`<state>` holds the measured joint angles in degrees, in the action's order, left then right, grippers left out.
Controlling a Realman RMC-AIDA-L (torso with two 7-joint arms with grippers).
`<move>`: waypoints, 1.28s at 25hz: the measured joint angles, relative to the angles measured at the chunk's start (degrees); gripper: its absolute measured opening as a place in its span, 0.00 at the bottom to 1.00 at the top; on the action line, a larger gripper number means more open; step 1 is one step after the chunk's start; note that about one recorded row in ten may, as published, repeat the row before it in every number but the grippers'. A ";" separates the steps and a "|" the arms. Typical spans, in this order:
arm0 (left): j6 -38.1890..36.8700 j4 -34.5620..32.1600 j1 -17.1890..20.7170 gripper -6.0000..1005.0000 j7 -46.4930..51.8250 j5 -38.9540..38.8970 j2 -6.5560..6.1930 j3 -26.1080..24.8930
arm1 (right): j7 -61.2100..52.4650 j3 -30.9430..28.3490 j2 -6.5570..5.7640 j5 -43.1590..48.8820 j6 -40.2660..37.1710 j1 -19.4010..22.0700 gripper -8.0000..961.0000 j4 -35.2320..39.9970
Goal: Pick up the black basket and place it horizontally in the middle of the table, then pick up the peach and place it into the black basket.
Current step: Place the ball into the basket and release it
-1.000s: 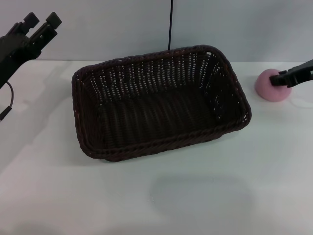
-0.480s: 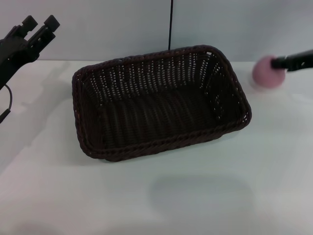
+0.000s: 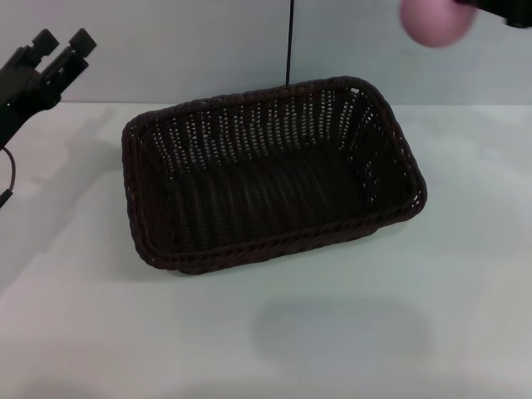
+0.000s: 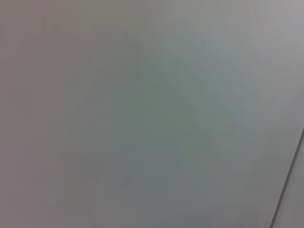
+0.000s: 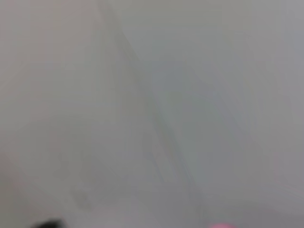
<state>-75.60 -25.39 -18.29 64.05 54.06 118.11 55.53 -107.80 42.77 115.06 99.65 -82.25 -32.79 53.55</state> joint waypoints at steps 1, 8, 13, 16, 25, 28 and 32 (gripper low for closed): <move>-0.26 0.02 0.06 0.78 0.00 0.00 0.00 -0.17 | 0.29 0.48 0.34 -0.04 -1.21 -0.84 0.06 -0.71; -0.50 0.08 0.38 0.78 0.06 0.00 0.01 -0.24 | 2.92 9.24 0.79 5.67 1.67 -9.23 0.05 -13.25; -0.71 0.09 0.78 0.78 0.19 0.00 0.01 -0.25 | 3.36 11.34 1.98 9.56 5.10 -11.82 0.11 -16.77; -0.87 0.09 1.09 0.78 0.19 0.00 -0.03 -0.25 | 3.35 11.58 2.19 9.58 5.47 -11.61 0.18 -16.68; -1.81 0.05 1.24 0.78 0.17 0.00 -0.07 -0.44 | 4.42 9.48 3.02 4.90 4.86 -6.25 0.41 -13.13; -2.21 0.04 1.25 0.78 0.17 0.00 -0.08 -0.81 | 11.00 8.40 3.58 -5.15 4.07 -1.46 0.41 -12.96; -2.50 0.05 1.60 0.78 0.07 0.00 -0.02 -1.78 | 29.39 7.97 3.91 -26.07 3.44 5.25 0.41 -20.91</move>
<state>-78.10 -25.35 -16.68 64.12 54.05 118.10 53.75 -78.40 50.74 118.97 73.59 -78.82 -27.55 32.65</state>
